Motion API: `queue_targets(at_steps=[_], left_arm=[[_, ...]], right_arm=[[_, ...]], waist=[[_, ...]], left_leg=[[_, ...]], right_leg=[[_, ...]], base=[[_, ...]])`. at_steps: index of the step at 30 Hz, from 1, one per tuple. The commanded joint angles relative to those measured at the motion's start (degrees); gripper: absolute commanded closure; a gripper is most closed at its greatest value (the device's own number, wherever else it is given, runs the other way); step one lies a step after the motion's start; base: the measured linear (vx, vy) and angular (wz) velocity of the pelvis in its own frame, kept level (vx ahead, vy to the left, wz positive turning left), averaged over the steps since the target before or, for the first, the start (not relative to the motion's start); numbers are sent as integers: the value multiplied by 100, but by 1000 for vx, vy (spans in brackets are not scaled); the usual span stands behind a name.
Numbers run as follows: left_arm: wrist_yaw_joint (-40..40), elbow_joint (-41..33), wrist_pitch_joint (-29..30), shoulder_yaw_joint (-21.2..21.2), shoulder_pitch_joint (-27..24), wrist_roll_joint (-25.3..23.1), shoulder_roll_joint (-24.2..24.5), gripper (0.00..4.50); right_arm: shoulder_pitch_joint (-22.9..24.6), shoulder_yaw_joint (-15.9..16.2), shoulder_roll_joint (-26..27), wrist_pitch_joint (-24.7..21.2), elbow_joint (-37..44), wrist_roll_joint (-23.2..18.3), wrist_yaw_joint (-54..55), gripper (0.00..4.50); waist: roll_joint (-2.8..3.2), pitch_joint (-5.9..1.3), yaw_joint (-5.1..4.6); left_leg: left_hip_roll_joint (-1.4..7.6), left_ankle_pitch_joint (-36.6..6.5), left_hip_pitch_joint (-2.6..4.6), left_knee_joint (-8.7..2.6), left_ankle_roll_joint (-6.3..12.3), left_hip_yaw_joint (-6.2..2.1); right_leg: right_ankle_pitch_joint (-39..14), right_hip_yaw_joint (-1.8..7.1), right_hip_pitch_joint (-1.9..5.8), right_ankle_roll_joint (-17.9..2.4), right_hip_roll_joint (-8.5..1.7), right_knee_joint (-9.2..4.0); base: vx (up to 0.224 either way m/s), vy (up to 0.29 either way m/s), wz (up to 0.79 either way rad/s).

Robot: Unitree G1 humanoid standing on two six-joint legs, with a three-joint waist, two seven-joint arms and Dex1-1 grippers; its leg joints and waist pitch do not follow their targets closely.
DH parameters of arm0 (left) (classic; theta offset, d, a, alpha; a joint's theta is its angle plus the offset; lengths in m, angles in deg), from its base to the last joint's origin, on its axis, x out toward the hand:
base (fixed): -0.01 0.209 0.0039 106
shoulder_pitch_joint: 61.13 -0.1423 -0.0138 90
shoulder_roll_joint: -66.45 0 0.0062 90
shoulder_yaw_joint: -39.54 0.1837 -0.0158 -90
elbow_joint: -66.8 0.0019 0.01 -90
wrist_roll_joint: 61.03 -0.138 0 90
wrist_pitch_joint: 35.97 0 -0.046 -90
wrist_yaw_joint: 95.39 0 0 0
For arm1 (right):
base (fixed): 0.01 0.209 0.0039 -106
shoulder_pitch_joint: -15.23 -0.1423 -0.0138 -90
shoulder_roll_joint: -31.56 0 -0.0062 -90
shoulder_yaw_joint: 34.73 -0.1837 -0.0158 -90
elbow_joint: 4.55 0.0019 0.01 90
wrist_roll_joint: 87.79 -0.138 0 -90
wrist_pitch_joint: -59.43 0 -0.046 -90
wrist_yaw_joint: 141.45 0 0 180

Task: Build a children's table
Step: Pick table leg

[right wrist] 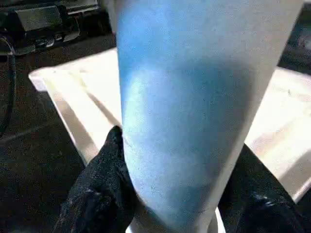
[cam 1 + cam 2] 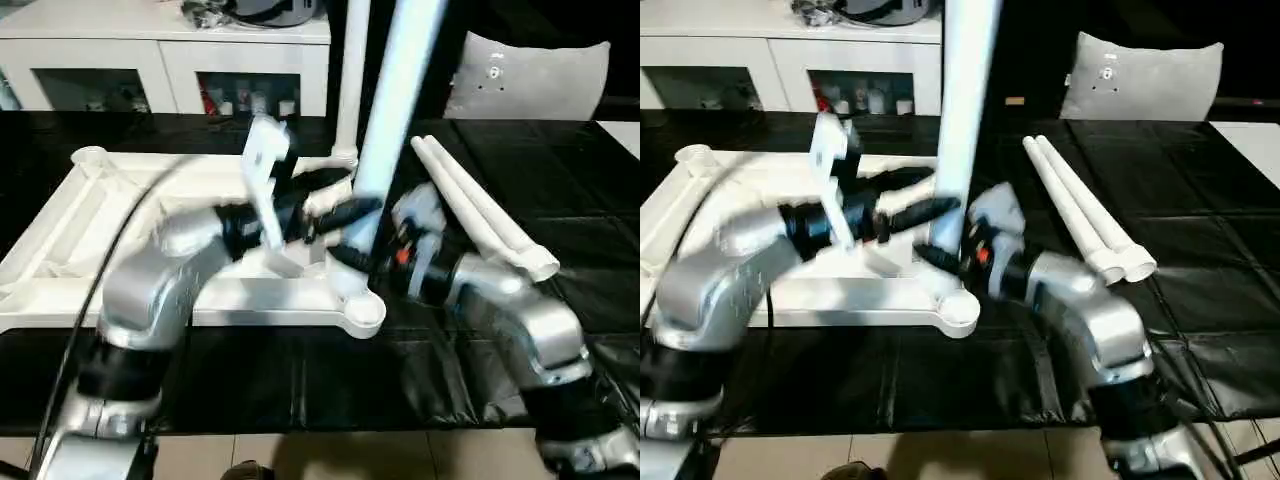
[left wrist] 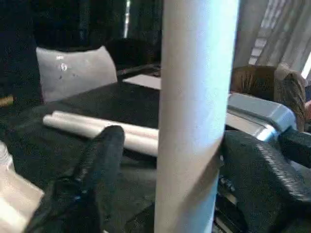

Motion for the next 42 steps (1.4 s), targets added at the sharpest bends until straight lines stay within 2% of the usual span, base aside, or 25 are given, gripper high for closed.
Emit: queue_targets(at_steps=[1, 4, 5, 6, 8, 10, 13, 15, 17, 18, 21, 23, 27, 28, 29, 31, 34, 40, 42], left_arm=[[311, -158, 148, -146, -93, 36, -119, 78], [365, -217, 213, -162, -106, 102, -204, 50], [514, -302, 264, -156, -137, 188, -377, 49], [585, -332, 288, -138, -152, 202, -445, 49], [717, -375, 317, -59, -187, 139, -528, 49], [918, -403, 249, 157, -273, -186, -570, 49], [1194, -380, 191, 330, -300, -565, -567, 84], [1343, -368, 215, 304, -295, -597, -624, 90], [1475, -373, 266, 235, -292, -557, -708, 104], [1522, -394, 238, 246, -286, -609, -717, 129], [1556, -432, 240, 267, -309, -613, -768, 141], [1630, -458, 270, 267, -357, -603, -852, 168], [1679, -475, 268, 283, -386, -624, -898, 188], [1693, -481, 263, 280, -398, -611, -929, 202], [1699, -486, 262, 280, -404, -605, -941, 219], [1712, -494, 252, 287, -412, -603, -969, 221], [1644, -499, 77, 481, -430, -862, -837, 249], [1569, -401, -172, 731, -376, -1324, -501, 259], [1598, -401, -123, 653, -381, -1255, -543, 261]], right_arm=[[-4, 39, 40, 99, 87, 124, 84, 258], [-9, 28, 71, 120, 81, 151, 135, 258], [-35, 22, 176, 139, 66, 169, 271, 258], [-46, 17, 215, 128, 57, 179, 335, 258], [-65, 24, 268, 132, 34, 218, 426, 258], [-97, 17, 369, 175, -41, 325, 586, 258], [-113, -8, 415, 183, -52, 338, 620, 259], [-108, -8, 420, 183, -44, 351, 619, 259], [-99, -10, 421, 182, -34, 359, 621, 259], [-92, -13, 419, 176, -24, 360, 619, 259], [-84, -8, 428, 173, -17, 366, 623, 259], [-89, 8, 453, 180, -23, 387, 623, 259], [-98, 3, 468, 179, -24, 398, 617, 259], [-95, 9, 463, 184, -23, 405, 613, 259], [-92, 11, 461, 185, -19, 408, 612, 259], [-94, 27, 447, 184, -18, 407, 590, 259], [-93, 53, 447, 195, -20, 433, 549, 259], [-98, 60, 449, 192, -3, 438, 509, 259], [-104, 56, 448, 193, -4, 437, 507, 259]], waist=[[-56, -430, -23], [-69, -427, -30], [-90, -420, -41], [-79, -426, -40], [-79, -419, -42], [-80, -420, -46], [-83, -420, -55], [-85, -420, -56], [-88, -426, -58], [-88, -425, -52], [-92, -421, -53], [-93, -419, -58], [-95, -420, -57], [-115, -418, -60], [-108, -417, -57], [-107, -417, -58], [-115, -412, -63], [-110, -416, -64], [-108, -412, -69]], left_leg=[[306, -977, 182, -403, -154, -123], [286, -1008, 181, -394, -123, -115], [299, -997, 173, -398, -118, -112], [291, -972, 174, -393, -115, -116], [304, -1006, 179, -399, -110, -121], [301, -1005, 176, -403, -118, -125], [297, -1024, 175, -402, -135, -124], [298, -1044, 177, -403, -132, -126], [300, -996, 174, -398, -138, -125], [301, -991, 179, -399, -132, -124], [296, -1001, 175, -400, -116, -124], [296, -1022, 170, -399, -120, -124], [298, -1002, 170, -399, -104, -127], [298, -1010, 167, -398, -97, -124], [299, -1011, 169, -398, -98, -125], [302, -1011, 172, -400, -91, -125], [302, -1042, 170, -403, -90, -127], [302, -1025, 172, -409, -103, -132], [302, -1049, 177, -407, -130, -126]], right_leg=[[-841, 244, 190, -1080, -431, -428], [-957, 249, 187, -1059, -427, -449], [-973, 256, 192, -1059, -436, -448], [-974, 250, 190, -1052, -430, -449], [-1013, 251, 179, -1043, -432, -458], [-1005, 252, 180, -989, -420, -462], [-1037, 257, 180, -936, -423, -470], [-1047, 259, 178, -890, -420, -473], [-935, 257, 185, -925, -422, -462], [-923, 257, 182, -937, -422, -467], [-973, 253, 179, -936, -422, -472], [-975, 254, 181, -938, -420, -472], [-982, 254, 179, -933, -423, -473], [-994, 253, 183, -930, -424, -474], [-1003, 254, 183, -930, -430, -477], [-1016, 254, 177, -924, -426, -478], [-1079, 256, 173, -874, -425, -489], [-1056, 255, 167, -841, -421, -481], [-1053, 256, 164, -868, -423, -475]], base=[[0, 0, 0], [0, 0, 0], [0, 0, 0], [0, 0, 0], [0, 0, 0], [0, 0, 0], [0, 0, 0], [0, 0, 0], [0, 0, 0], [0, 0, 0], [0, 0, 0], [0, 0, 0], [0, 0, 0], [0, 0, 0], [0, 0, 0], [0, 0, 0], [0, 0, 0], [0, 0, 0], [0, 0, 0]])
